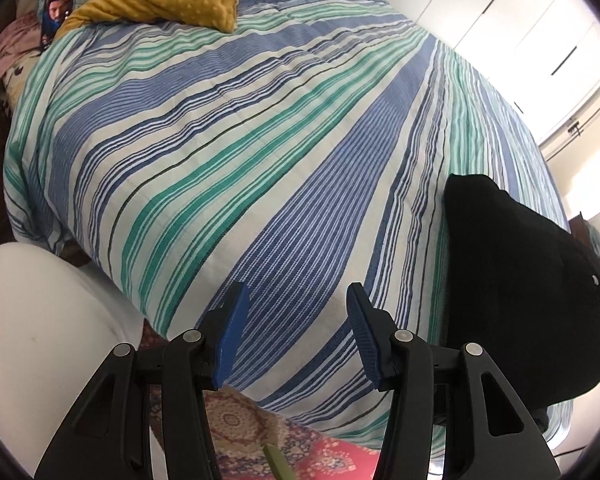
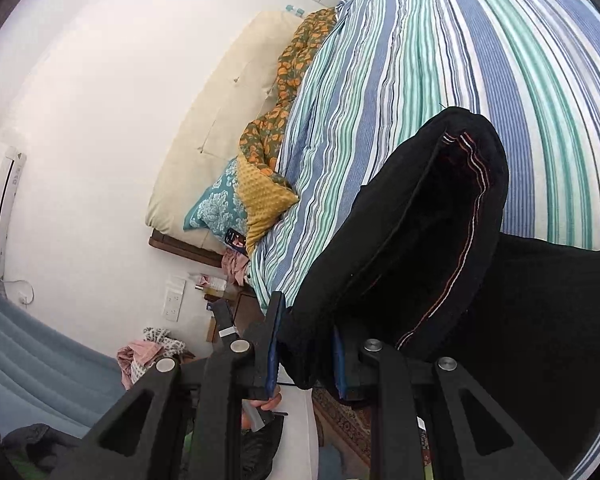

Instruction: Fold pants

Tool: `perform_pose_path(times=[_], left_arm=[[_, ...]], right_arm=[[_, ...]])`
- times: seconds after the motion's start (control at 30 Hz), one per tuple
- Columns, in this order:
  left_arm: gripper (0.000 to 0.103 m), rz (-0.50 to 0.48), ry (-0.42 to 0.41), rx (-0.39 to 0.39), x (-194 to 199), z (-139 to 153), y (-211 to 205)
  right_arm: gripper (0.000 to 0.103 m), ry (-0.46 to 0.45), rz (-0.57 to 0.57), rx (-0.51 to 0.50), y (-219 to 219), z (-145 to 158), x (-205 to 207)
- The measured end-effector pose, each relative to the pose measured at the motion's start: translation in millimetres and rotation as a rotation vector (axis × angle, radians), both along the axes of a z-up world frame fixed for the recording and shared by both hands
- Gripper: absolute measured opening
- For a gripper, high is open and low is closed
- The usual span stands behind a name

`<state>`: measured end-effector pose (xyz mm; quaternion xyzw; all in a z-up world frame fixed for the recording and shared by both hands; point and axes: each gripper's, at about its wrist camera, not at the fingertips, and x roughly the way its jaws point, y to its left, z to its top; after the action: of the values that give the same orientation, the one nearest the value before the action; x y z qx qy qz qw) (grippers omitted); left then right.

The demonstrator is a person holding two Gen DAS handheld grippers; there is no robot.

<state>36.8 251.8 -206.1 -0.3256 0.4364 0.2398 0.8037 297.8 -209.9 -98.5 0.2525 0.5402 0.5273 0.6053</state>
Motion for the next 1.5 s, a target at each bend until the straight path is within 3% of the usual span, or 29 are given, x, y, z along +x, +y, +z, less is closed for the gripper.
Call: perform_pose_path(times=[0.23,0.47,0.63,0.73,0.83,0.93,1.03,1.17,1.27,1.37,1.43,1.5], left_arm=[[0.052,-0.004,0.005,-0.003,1,-1,-1],[0.052,-0.041,0.011,0.025,6,1,-9],[0.052,-0.121,0.016,0.078,17,8,-27],[0.052,-0.207,0.024,0.114,26,14,-47],[0.052,-0.297,0.006,0.156,34,29,-70],[0.052,-0.396,-0.039,0.192,47,48,-97],[0.052,-0.504,-0.08,0.248,65,63,-129],[0.053,-0.622,-0.091,0.292,83,64,-170],[0.053,-0.708,-0.038,0.266,85,44,-196],[0.053,-0.767,0.04,0.293,75,20,-216],[0.053,-0.777,0.024,0.333,68,25,-221],[0.054,-0.777,0.009,0.323,65,32,-219]], right_arm=[[0.021,-0.008,-0.02,0.001,-20,7,7],[0.021,0.032,-0.099,-0.012,-71,-10,10],[0.021,0.071,-0.157,-0.077,-117,-52,8],[0.022,0.089,-0.152,-0.229,-128,-91,3],[0.029,0.08,-0.167,-0.254,-131,-95,-2],[0.033,0.001,-0.206,-0.298,-140,-70,7],[0.033,-0.151,-0.229,-0.368,-143,-32,13],[0.033,-0.361,-0.169,-0.36,-111,12,0],[0.033,-0.415,-0.074,-0.391,-82,0,-19],[0.033,-0.4,0.038,-0.567,-64,-54,-41],[0.033,-0.399,0.013,-0.553,-72,-67,-48],[0.033,-0.351,-0.03,-0.521,-77,-56,-42]])
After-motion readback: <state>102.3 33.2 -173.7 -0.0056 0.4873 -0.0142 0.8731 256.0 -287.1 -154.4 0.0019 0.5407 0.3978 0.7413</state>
